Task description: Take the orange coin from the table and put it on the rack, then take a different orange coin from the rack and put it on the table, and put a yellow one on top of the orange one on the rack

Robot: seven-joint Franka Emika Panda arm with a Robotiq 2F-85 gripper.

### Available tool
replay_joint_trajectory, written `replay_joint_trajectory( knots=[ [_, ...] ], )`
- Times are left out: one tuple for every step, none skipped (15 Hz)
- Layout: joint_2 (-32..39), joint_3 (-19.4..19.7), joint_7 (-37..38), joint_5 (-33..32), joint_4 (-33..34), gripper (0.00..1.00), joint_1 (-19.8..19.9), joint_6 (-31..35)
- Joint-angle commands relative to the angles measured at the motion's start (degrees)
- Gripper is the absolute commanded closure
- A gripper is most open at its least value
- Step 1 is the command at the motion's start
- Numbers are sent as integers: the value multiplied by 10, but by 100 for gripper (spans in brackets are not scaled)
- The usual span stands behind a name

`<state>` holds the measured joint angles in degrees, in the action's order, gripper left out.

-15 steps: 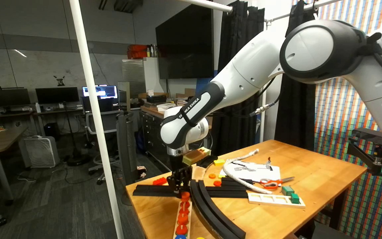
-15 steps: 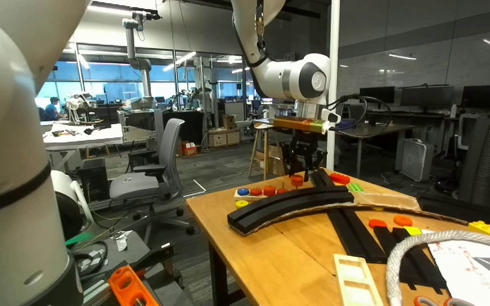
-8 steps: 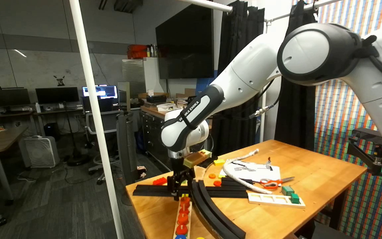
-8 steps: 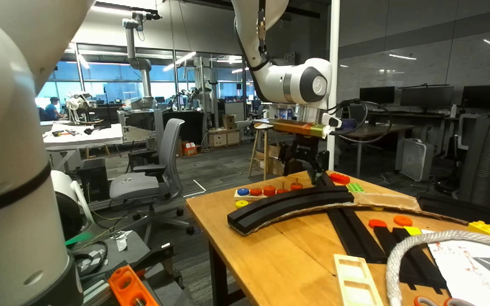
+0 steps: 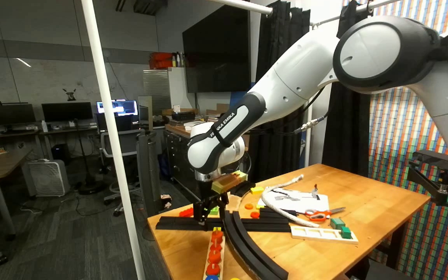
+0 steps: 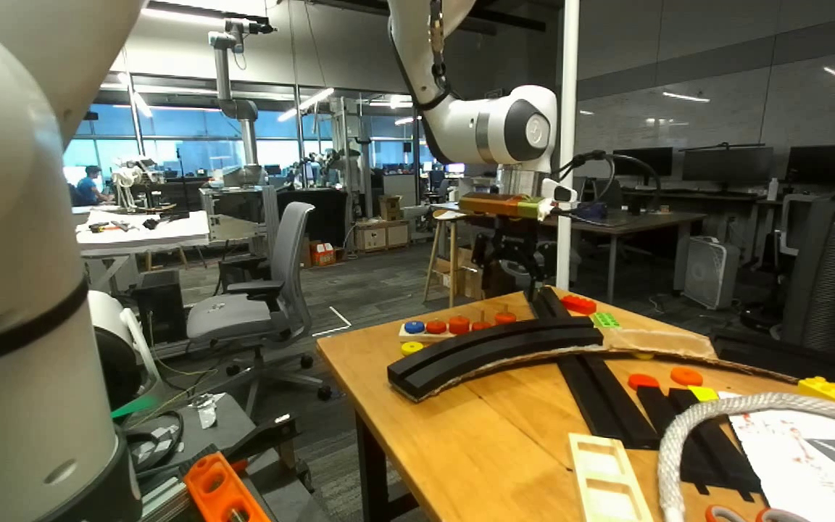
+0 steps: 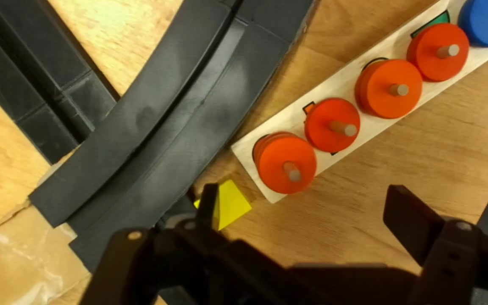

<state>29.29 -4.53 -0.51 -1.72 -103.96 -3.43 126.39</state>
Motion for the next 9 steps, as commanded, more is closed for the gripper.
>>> replay_joint_trajectory(
  knots=[
    [-59, 10, 46, -20, -65, 0, -30, 13],
    [-68, 7, 49, -21, -79, 0, -34, 12],
    [-76, 5, 49, -23, -89, 0, -38, 9],
    [-83, 0, 43, -21, -100, 0, -39, 7],
    [-88, -3, 46, -17, -113, 0, -42, 14],
    [-94, -5, 53, -11, -123, 0, -44, 21],
    [-96, -8, 57, -5, -131, 0, -46, 28],
    [-96, -2, 89, -12, -137, 0, -55, 46],
    [-90, -3, 102, -12, -136, 0, -58, 58]
  ],
)
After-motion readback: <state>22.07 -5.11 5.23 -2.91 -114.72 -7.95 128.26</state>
